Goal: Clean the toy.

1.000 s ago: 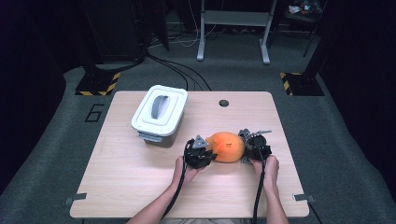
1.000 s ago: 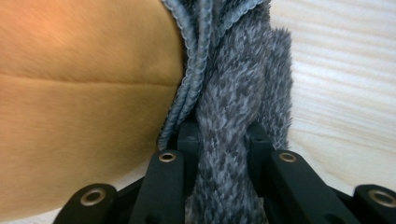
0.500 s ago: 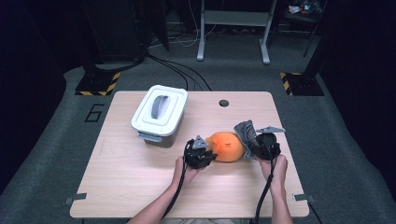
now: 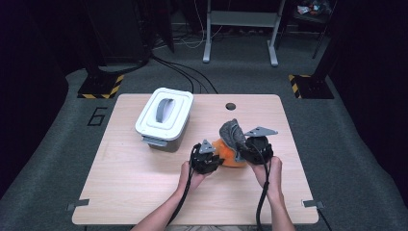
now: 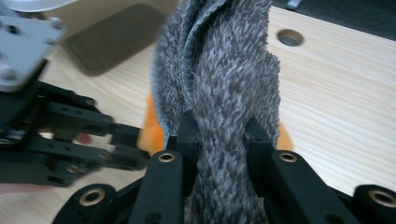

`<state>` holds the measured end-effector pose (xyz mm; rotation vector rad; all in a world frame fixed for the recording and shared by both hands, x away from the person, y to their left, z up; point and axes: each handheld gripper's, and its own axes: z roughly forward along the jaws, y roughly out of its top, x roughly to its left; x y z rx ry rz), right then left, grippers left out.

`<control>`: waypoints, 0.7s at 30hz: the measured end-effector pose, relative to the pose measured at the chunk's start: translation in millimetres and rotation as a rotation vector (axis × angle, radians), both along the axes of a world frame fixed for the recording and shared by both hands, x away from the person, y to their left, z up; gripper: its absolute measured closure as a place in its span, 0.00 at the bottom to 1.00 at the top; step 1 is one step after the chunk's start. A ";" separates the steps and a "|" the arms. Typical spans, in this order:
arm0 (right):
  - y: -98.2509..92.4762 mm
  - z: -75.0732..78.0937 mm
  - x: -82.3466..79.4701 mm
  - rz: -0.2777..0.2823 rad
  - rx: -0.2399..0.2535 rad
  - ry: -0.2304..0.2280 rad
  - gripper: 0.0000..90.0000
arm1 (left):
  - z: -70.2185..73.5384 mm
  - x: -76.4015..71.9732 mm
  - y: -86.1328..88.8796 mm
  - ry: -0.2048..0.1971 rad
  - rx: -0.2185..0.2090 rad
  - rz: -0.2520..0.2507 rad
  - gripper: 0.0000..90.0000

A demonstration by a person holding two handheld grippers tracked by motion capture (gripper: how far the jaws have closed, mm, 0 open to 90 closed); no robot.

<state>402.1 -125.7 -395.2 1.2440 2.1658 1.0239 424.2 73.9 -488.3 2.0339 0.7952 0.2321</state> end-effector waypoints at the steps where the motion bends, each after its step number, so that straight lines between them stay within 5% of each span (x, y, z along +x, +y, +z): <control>1: 3.9 -0.7 0.5 0.012 -0.007 0.008 0.82 | 0.0 -0.1 -0.2 0.000 -0.001 0.002 0.85; 4: 14.7 -6.2 3.5 0.043 -0.019 0.024 0.82 | 0.2 0.0 0.2 -0.001 0.006 -0.003 0.85; 9: 24.2 -18.7 9.5 0.010 -0.071 0.036 0.82 | -0.7 0.6 0.5 0.000 0.000 0.002 0.85; 21: 6.5 -20.5 11.1 -0.067 -0.101 0.014 0.82 | -1.3 -0.2 0.1 0.009 -0.012 -0.001 0.85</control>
